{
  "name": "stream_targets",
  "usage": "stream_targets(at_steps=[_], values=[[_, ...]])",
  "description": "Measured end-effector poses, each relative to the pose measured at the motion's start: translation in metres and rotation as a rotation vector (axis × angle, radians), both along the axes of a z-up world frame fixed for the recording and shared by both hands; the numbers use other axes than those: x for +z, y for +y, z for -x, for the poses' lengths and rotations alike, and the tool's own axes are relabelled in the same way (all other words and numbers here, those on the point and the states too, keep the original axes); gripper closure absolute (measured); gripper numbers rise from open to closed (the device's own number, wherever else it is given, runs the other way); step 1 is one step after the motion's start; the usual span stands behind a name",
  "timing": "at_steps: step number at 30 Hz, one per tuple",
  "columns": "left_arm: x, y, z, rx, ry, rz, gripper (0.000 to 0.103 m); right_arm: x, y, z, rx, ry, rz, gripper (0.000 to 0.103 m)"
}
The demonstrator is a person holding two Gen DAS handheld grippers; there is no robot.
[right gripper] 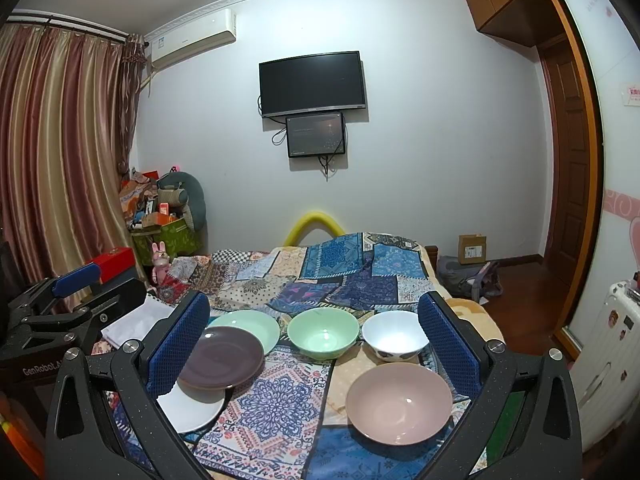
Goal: Organize plates and bowls
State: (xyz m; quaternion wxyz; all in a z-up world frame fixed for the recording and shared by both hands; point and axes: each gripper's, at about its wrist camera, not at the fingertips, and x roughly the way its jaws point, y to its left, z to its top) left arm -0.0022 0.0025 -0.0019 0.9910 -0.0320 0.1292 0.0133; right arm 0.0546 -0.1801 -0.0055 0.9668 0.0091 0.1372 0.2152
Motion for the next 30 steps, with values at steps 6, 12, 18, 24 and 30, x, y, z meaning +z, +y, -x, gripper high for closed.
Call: stream_targets(at_steps=[6,12,18,24,30], values=[[0.0003,0.0012,0.0001,0.0,0.0,0.0,0.0,0.0002,-0.0004,0.0003,-0.001,-0.001,0.0,0.0],[0.0006,0.0012,0.0008,-0.002,0.001,0.0,0.0,0.0002,-0.0005,0.0005,0.0,-0.001,-0.001,0.0],[0.0006,0.0016,0.0006,-0.002,0.001,0.001,0.0,0.0002,-0.0003,0.0005,0.0,-0.002,-0.002,0.0],[0.0001,0.0012,0.0019,0.002,0.002,-0.004,0.0,-0.0021,-0.0003,0.0007,0.0,-0.002,-0.002,0.0],[-0.0013,0.0003,0.002,0.001,0.004,-0.003,0.0,0.0006,0.0003,-0.0003,-0.002,-0.003,-0.001,0.0]])
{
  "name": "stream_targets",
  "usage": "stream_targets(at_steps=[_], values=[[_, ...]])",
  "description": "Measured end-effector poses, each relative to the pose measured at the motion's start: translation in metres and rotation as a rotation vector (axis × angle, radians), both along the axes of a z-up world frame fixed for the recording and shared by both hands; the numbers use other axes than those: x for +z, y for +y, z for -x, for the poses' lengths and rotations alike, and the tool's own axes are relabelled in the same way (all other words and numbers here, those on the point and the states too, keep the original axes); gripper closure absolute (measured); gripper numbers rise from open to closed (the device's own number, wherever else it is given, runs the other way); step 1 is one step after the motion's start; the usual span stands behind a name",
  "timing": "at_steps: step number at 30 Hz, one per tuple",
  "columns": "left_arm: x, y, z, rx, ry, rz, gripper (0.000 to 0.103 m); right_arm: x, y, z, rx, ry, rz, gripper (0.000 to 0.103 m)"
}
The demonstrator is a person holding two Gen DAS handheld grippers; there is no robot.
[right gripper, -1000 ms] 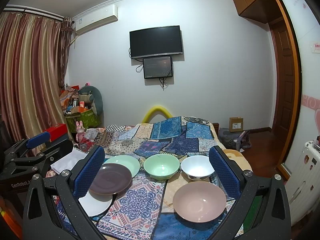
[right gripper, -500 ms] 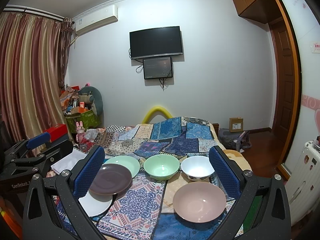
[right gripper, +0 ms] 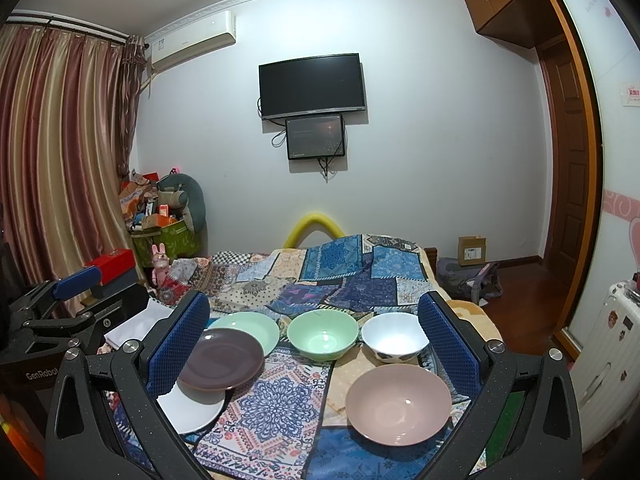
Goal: Organize plates and bowls
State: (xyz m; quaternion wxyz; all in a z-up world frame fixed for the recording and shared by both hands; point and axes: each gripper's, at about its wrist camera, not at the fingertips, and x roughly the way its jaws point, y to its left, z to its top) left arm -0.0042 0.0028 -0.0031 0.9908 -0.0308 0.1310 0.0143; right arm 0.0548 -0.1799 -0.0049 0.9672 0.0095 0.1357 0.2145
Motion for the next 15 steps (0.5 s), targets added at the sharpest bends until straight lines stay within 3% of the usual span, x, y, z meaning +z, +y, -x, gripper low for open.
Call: stream_targets(at_steps=[15], values=[[-0.0009,0.0006,-0.0016,0.001,0.005,0.004,0.0,-0.0023,-0.0034,0.0008,0.001,0.002,0.001,0.0]])
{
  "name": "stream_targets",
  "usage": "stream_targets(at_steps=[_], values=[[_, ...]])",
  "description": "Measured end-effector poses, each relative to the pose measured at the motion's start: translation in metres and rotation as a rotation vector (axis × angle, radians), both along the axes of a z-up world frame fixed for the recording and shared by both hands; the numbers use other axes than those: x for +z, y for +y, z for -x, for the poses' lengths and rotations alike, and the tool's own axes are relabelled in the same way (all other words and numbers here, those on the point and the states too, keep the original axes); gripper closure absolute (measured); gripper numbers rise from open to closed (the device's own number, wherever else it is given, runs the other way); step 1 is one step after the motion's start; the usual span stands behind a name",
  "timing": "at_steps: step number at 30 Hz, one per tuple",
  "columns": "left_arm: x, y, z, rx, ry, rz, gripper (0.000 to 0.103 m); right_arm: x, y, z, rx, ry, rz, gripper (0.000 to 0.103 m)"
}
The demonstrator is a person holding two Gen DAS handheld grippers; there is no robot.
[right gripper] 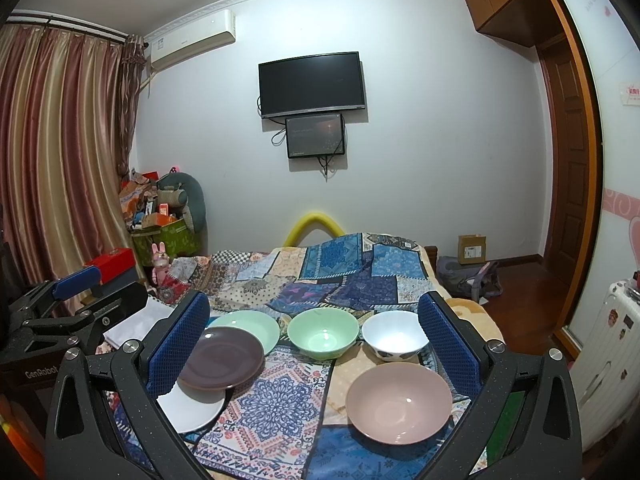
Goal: Organize plates and bowls
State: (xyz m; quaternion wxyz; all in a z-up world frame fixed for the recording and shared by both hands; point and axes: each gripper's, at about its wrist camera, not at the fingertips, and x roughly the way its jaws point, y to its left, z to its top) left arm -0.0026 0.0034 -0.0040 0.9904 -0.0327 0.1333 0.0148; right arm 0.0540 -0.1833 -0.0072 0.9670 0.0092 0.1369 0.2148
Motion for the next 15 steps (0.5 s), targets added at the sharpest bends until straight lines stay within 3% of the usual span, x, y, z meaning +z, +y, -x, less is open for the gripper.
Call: stream_targets(at_steps=[15], values=[[-0.006,0.018,-0.011,-0.004,0.038,0.033,0.0,-0.01,0.018,-0.009,0.004,0.031,0.02,0.0]])
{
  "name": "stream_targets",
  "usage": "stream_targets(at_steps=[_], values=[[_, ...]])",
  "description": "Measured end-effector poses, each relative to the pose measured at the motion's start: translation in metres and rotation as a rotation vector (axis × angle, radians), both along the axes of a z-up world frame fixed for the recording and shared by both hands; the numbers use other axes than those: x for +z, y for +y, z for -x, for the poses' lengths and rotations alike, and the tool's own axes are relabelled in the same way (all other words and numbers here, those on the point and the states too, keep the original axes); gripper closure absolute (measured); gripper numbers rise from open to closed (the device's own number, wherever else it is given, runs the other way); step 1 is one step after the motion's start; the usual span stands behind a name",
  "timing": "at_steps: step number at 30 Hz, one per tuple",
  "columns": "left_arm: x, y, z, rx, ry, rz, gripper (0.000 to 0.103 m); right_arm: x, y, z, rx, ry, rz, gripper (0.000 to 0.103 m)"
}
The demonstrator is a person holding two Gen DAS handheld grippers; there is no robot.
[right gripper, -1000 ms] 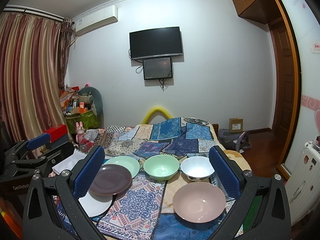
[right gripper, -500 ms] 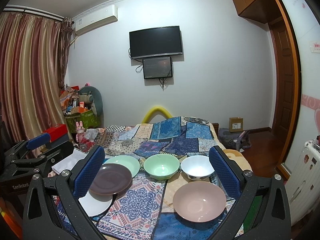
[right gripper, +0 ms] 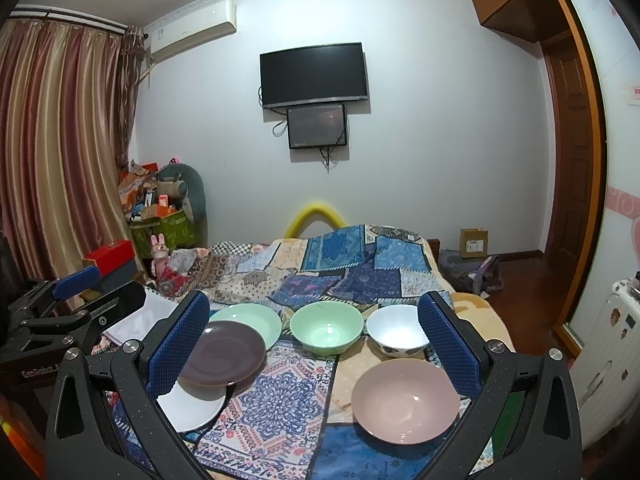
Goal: Organize plates and bowls
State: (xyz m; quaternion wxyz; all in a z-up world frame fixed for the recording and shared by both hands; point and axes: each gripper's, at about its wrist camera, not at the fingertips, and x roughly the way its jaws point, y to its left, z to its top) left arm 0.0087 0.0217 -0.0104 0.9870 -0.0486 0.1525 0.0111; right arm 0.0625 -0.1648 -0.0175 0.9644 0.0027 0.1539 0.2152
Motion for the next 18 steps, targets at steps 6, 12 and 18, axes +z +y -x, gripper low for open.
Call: stream_targets(at_steps=[6,12,18], values=[[-0.008,0.02,-0.016,0.002,0.065,0.011,0.0,-0.008,0.02,-0.014,0.018,0.039,0.02,0.0],[-0.024,0.054,-0.041,0.003,0.162,0.05,0.0,-0.02,0.043,-0.033,0.055,0.09,0.037,0.0],[-0.046,0.093,-0.068,0.028,0.248,0.064,0.0,-0.038,0.066,-0.055,0.094,0.147,0.077,0.0]])
